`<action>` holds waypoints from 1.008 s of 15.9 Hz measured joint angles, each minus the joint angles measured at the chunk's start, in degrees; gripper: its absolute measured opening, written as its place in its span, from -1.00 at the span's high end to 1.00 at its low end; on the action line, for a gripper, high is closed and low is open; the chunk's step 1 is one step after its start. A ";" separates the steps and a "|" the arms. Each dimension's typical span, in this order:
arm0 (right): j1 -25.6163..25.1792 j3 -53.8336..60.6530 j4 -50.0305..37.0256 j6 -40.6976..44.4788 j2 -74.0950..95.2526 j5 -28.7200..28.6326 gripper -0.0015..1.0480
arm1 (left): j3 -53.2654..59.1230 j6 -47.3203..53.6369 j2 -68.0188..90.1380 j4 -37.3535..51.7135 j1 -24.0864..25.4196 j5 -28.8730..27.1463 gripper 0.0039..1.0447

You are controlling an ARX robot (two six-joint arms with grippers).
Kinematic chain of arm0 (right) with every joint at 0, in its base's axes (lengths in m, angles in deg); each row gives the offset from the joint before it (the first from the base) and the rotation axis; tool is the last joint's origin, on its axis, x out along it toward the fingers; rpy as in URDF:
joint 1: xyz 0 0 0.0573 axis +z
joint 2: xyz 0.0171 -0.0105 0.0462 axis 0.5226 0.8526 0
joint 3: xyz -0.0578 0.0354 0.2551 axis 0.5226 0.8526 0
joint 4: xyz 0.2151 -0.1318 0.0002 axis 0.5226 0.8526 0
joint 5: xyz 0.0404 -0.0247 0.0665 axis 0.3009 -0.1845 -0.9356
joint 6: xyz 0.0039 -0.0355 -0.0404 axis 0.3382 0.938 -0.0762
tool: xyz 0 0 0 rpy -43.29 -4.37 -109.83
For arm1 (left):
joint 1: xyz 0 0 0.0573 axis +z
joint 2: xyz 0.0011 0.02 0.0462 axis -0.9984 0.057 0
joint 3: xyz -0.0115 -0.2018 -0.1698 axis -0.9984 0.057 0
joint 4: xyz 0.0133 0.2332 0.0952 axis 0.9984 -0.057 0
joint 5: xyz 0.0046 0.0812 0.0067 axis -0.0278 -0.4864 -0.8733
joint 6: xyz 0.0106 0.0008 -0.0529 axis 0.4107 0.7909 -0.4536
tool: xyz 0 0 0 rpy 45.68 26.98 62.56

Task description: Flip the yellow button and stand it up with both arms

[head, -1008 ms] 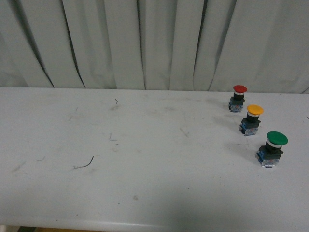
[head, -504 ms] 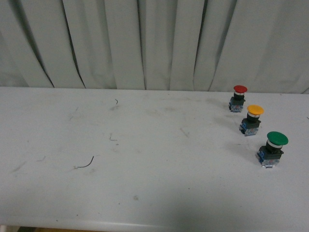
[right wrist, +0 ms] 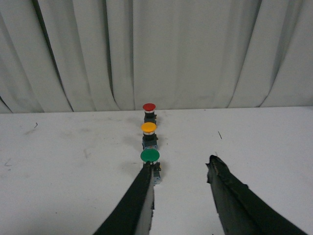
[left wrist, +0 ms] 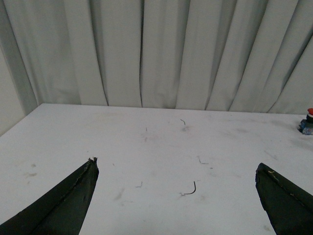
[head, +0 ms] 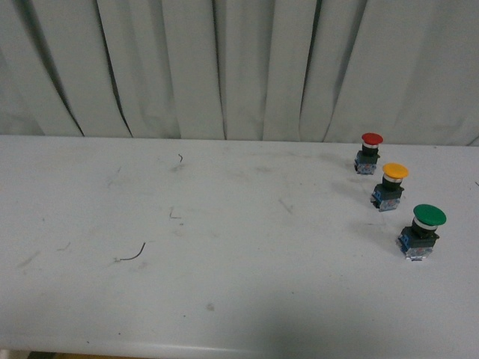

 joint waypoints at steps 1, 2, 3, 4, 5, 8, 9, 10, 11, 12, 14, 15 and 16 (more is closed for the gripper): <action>0.00 0.00 0.00 0.00 0.00 0.00 -0.06 | 0.00 0.00 0.00 0.00 0.00 0.00 -0.88; 0.00 0.00 0.00 0.00 0.00 0.00 -0.34 | 0.00 0.00 0.00 0.00 0.00 0.00 -0.88; 0.00 0.00 0.00 0.00 0.00 0.00 -0.55 | 0.00 0.00 0.00 0.00 0.00 0.00 -0.88; 0.00 0.00 0.00 0.00 0.00 -0.02 -0.80 | 0.00 0.00 0.00 0.00 0.00 0.00 -0.88; 0.00 0.00 0.00 -0.02 0.00 -0.02 -0.90 | 0.00 0.00 0.00 0.00 0.00 0.00 -0.88; 0.00 0.00 0.00 0.00 0.00 -0.02 -0.88 | 0.00 0.00 0.00 0.00 0.00 0.00 -0.88; 0.00 0.00 0.00 0.00 0.00 -0.02 -0.88 | 0.00 0.00 0.00 0.00 0.00 0.00 -0.88; 0.00 0.00 0.00 0.00 0.00 0.00 -0.88 | 0.00 0.00 0.00 0.00 0.00 0.00 -0.88; 0.00 0.00 0.00 0.00 0.00 -0.02 -0.88 | 0.00 0.00 0.00 0.00 0.00 0.00 -0.88; 0.00 0.00 0.00 0.00 0.00 -0.02 -0.88 | 0.00 0.00 0.00 0.00 0.00 0.00 -0.88; 0.00 0.00 0.02 0.00 0.00 -0.02 -0.88 | 0.00 0.00 0.00 0.00 0.00 0.00 -0.88; 0.00 0.00 0.00 0.00 0.00 -0.02 -0.88 | 0.00 0.00 0.00 0.00 0.00 0.00 -0.88; 0.00 0.00 0.00 0.00 0.00 -0.02 -0.88 | 0.00 0.00 0.00 0.00 0.00 0.00 -0.88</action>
